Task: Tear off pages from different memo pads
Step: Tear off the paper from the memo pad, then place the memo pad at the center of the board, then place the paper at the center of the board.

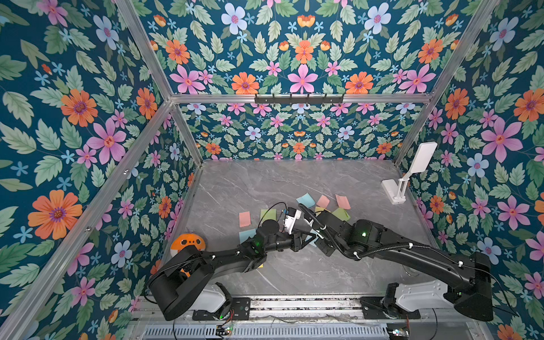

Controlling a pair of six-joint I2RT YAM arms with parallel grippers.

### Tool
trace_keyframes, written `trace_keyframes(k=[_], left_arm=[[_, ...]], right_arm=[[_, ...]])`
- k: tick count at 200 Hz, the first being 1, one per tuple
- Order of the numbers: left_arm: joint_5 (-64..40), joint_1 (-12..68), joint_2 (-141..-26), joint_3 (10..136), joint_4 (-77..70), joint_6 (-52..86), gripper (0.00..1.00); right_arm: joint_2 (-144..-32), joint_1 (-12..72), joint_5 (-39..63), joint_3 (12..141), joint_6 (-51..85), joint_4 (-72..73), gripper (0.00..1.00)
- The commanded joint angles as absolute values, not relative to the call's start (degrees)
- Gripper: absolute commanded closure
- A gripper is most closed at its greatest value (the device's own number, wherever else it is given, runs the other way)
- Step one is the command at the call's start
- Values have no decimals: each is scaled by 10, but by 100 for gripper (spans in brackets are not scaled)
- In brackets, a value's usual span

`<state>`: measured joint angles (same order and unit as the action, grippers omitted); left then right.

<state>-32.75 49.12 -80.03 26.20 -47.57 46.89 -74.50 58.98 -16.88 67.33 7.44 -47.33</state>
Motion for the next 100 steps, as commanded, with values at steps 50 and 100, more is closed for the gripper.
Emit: trace_keyframes(k=[50, 100], left_arm=[[-333, 465, -830, 251, -448, 527, 100], [-292, 463, -916, 253, -377, 581, 100]], right_arm=[[-781, 368, -244, 647, 206, -479, 100], [-888, 227, -239, 623, 233, -444, 100]])
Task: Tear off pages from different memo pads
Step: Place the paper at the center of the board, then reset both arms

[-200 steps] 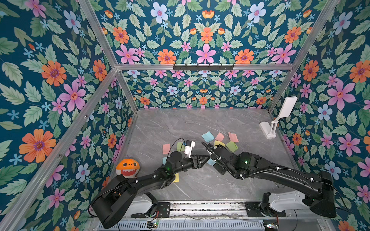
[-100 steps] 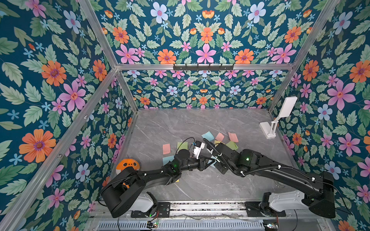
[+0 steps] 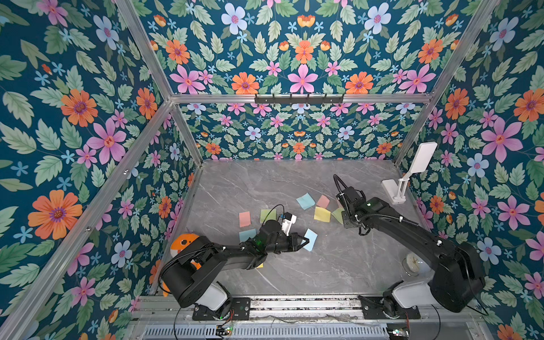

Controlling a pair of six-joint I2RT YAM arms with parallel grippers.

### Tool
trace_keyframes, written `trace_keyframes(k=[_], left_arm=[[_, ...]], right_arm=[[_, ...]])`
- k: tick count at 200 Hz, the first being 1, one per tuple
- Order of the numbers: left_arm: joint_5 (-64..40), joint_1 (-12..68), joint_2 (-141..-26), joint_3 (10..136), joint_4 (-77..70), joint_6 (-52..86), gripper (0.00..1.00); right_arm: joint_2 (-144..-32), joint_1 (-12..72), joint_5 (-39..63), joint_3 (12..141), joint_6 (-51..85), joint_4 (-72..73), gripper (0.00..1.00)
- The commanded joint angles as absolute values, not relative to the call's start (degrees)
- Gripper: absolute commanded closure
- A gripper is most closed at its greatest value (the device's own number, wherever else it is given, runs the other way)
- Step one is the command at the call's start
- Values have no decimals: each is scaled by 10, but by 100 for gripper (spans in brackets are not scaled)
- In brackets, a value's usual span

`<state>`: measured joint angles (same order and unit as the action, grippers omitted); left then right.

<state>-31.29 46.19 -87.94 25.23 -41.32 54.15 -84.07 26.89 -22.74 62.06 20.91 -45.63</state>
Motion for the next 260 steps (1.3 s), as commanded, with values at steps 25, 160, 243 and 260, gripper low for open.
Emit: trace_keyframes(k=[25, 160, 243, 260], left_arm=[[-271, 472, -942, 259, -352, 588, 100], [49, 472, -667, 384, 217, 367, 35], [502, 331, -589, 134, -386, -28, 10], [459, 278, -633, 114, -435, -38, 9]], right_arm=[[-973, 188, -223, 635, 224, -435, 100], [-664, 184, -65, 539, 228, -355, 28], [-654, 38, -202, 238, 112, 189, 15], [-688, 22, -185, 214, 112, 270, 15]])
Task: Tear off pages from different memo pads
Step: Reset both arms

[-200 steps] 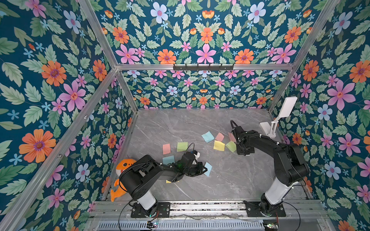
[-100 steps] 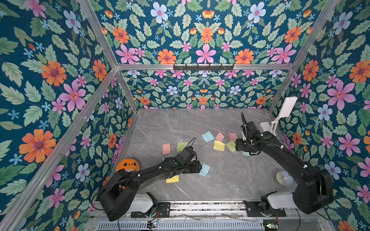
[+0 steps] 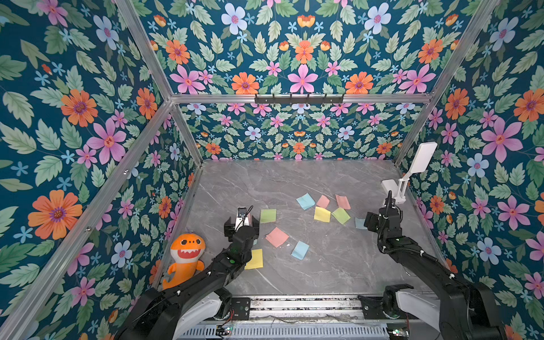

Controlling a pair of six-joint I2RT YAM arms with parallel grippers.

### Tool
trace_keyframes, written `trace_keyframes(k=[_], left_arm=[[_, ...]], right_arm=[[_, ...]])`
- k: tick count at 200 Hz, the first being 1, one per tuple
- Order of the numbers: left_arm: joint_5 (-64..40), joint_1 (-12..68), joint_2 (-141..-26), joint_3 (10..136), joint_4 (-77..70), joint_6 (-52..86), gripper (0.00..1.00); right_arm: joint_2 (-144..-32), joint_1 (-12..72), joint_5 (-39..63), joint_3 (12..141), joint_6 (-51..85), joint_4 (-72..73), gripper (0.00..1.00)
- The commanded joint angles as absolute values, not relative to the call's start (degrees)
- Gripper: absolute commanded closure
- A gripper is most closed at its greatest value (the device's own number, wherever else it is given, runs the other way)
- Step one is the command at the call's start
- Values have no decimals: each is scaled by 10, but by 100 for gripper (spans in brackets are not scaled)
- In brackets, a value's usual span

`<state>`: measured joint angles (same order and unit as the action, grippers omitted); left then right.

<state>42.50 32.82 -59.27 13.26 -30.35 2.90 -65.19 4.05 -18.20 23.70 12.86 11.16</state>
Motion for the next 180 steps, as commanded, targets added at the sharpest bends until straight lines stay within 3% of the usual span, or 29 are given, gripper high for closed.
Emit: trace_keyframes(k=[1, 29, 40, 67, 90, 107, 116, 131, 143, 154, 167, 180], left_arm=[[454, 275, -634, 113, -437, -36, 9], [308, 180, -699, 62, -622, -56, 8], [218, 134, -741, 70, -671, -59, 7], [138, 103, -849, 119, -729, -76, 5], [141, 71, -868, 143, -692, -36, 0], [109, 26, -941, 147, -780, -5, 0], [111, 21, -908, 164, -683, 18, 0], [105, 12, -927, 152, -742, 21, 0], [110, 12, -912, 155, -704, 25, 0], [111, 14, -920, 157, -715, 18, 0], [111, 15, -918, 157, -713, 18, 0], [106, 15, -920, 159, -712, 16, 0]], right_arm=[[-692, 22, -185, 212, 110, 277, 15], [-764, 14, -189, 236, 70, 346, 10], [-791, 12, -180, 222, 65, 401, 3], [-803, 5, -168, 213, 68, 433, 1], [-802, 4, -153, 213, 67, 429, 1], [-803, 3, -145, 210, 64, 438, 1], [-802, 2, -127, 201, 61, 451, 1], [-854, -8, -112, 151, 49, 623, 1], [-810, -10, -112, 169, 78, 492, 1], [-846, -12, -115, 150, 57, 608, 1], [-813, -13, -109, 161, 76, 514, 1], [-842, -12, -114, 150, 59, 600, 1]])
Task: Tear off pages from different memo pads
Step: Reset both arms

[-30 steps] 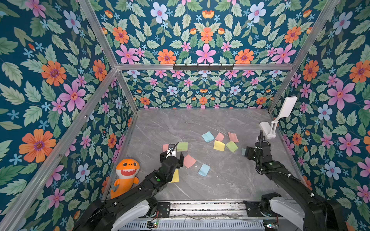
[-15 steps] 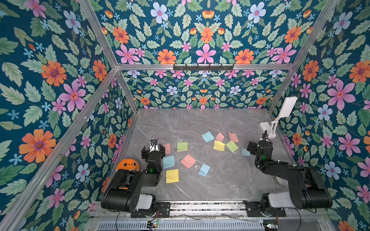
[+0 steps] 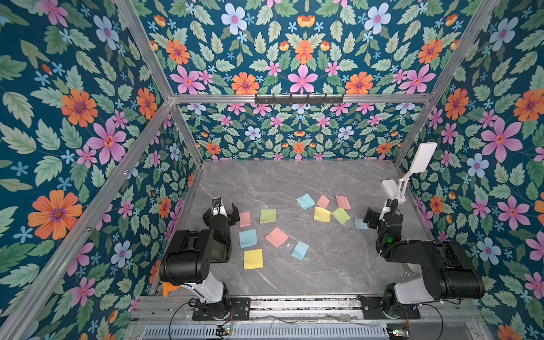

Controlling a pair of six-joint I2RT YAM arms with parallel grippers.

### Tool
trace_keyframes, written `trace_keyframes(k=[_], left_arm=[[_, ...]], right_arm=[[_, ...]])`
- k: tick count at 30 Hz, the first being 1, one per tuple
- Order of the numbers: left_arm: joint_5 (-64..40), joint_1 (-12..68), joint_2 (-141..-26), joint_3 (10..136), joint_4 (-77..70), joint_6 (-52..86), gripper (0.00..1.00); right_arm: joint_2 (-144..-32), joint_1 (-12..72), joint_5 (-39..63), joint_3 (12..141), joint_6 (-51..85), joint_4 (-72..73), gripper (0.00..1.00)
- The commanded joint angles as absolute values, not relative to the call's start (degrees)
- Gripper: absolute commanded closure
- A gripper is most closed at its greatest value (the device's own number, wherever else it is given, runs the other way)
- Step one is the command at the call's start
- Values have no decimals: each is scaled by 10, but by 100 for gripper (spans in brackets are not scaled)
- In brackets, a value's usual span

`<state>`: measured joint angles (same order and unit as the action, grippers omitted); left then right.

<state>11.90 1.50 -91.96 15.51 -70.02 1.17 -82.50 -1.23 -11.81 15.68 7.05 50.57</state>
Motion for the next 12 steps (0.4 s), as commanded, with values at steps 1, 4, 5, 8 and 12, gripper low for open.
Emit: trace_keyframes(k=[1, 4, 5, 8, 12], left_arm=[[106, 15, -921, 159, -713, 15, 0], [102, 17, -920, 160, -710, 11, 0], [92, 27, -919, 154, -718, -3, 0], [101, 42, -922, 149, -735, -19, 0], [88, 34, -919, 155, -718, -12, 0]], right_arm=[[-842, -12, -114, 150, 60, 597, 1], [-833, -13, -112, 156, 64, 565, 1], [-836, -12, -113, 153, 62, 576, 1], [-828, -13, -112, 157, 70, 551, 1], [-824, -13, -112, 159, 69, 541, 1]])
